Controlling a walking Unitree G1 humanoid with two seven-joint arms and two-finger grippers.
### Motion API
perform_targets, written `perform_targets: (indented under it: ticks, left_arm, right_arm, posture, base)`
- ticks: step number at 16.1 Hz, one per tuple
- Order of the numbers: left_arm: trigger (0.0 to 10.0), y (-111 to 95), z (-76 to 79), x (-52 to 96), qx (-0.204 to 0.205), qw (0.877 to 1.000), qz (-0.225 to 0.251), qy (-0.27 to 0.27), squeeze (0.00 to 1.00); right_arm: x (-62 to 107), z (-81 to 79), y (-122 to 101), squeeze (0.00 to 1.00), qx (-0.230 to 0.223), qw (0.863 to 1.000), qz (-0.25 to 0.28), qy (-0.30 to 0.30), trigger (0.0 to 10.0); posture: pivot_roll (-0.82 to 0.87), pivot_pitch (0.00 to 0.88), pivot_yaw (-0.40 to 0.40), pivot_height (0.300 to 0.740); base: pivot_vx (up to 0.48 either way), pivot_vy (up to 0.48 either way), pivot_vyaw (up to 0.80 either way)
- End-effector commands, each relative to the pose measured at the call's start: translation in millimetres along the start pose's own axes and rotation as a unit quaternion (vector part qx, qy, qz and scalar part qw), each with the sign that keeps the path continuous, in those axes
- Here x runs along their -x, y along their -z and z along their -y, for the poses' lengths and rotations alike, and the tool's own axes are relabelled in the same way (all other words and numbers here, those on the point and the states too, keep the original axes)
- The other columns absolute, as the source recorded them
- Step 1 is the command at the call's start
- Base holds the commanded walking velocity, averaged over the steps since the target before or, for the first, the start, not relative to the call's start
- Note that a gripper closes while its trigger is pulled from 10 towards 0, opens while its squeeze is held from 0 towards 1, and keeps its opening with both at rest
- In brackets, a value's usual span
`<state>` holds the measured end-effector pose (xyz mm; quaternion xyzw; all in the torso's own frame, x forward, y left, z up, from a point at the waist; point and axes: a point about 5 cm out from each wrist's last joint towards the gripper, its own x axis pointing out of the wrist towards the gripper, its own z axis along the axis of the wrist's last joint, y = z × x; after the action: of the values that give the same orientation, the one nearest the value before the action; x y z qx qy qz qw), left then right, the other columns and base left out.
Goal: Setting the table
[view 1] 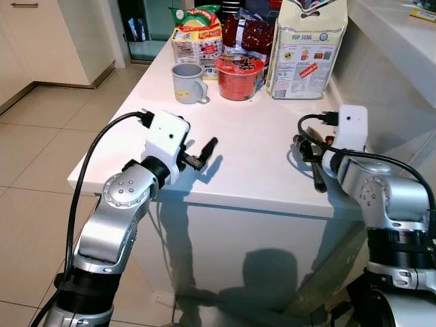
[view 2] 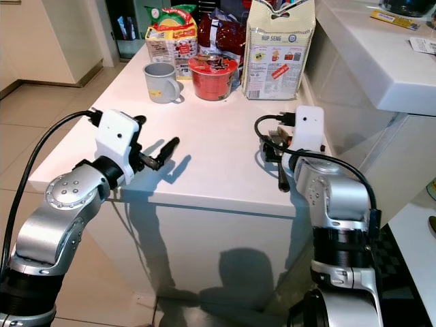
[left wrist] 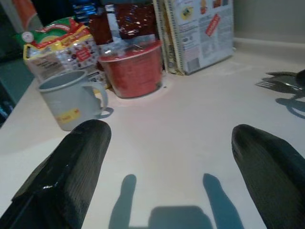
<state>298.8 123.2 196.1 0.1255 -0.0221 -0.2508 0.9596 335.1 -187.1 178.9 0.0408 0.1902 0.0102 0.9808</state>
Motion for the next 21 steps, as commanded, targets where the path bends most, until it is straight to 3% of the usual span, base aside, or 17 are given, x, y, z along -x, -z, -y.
perform_targets:
  ticks: [1, 5, 9, 11, 13, 16, 21]
  left_arm:
    - [10.0, -2.1, 4.0, 1.6, -0.003, 1.0, 0.001, 0.016, 0.0]
    - [10.0, -1.0, 9.0, 3.4, -0.004, 0.999, -0.004, 0.04, 0.0]
    - [10.0, -0.2, 27.1, 12.7, 0.024, 0.991, -0.008, 0.129, 0.0]
    - [10.0, -0.5, 30.1, 14.3, 0.027, 0.99, -0.009, 0.142, 0.0]
    - [10.0, -1.8, 28.7, 14.3, 0.026, 0.99, -0.007, 0.138, 0.0]
    - [10.0, -2.7, 28.7, 15.2, 0.028, 0.99, -0.008, 0.14, 0.0]
    - [10.0, -2.9, 27.9, 14.2, 0.028, 0.99, -0.009, 0.139, 0.0]
  right_arm:
    - [3.3, 6.0, 2.0, 0.0, -0.004, 1.0, -0.009, 0.011, 10.0]
    - [8.2, 17.6, 18.4, 0.0, -0.017, 0.998, -0.053, 0.032, 10.0]
    - [5.1, 20.5, 30.8, 0.0, -0.005, 0.996, -0.079, 0.035, 10.0]
    - [4.8, 18.8, 32.6, 0.0, 0.004, 0.996, -0.085, 0.03, 9.7]
    - [5.0, 18.0, 32.2, 0.0, 0.012, 0.996, -0.087, 0.03, 3.9]
    - [5.9, 19.1, 33.8, 0.0, 0.016, 0.995, -0.09, 0.032, 0.0]
    - [5.8, 17.8, 33.7, 0.0, 0.018, 0.995, -0.092, 0.031, 0.0]
  posture:
    - [-0.01, 0.0, 0.009, 0.74]
    - [-0.01, 0.0, 0.013, 0.74]
    - [-0.01, 0.0, 0.017, 0.74]
    - [-0.01, 0.0, 0.017, 0.74]
    - [-0.01, 0.0, 0.02, 0.74]
    - [-0.01, 0.0, 0.024, 0.74]
    - [-0.01, 0.0, 0.027, 0.74]
  base:
    - [0.0, 0.0, 0.0]
    - [0.0, 0.0, 0.0]
    - [0.0, 0.0, 0.0]
    - [0.0, 0.0, 0.0]
    - [0.0, 0.0, 0.0]
    - [0.0, 0.0, 0.0]
    - [0.0, 0.0, 0.0]
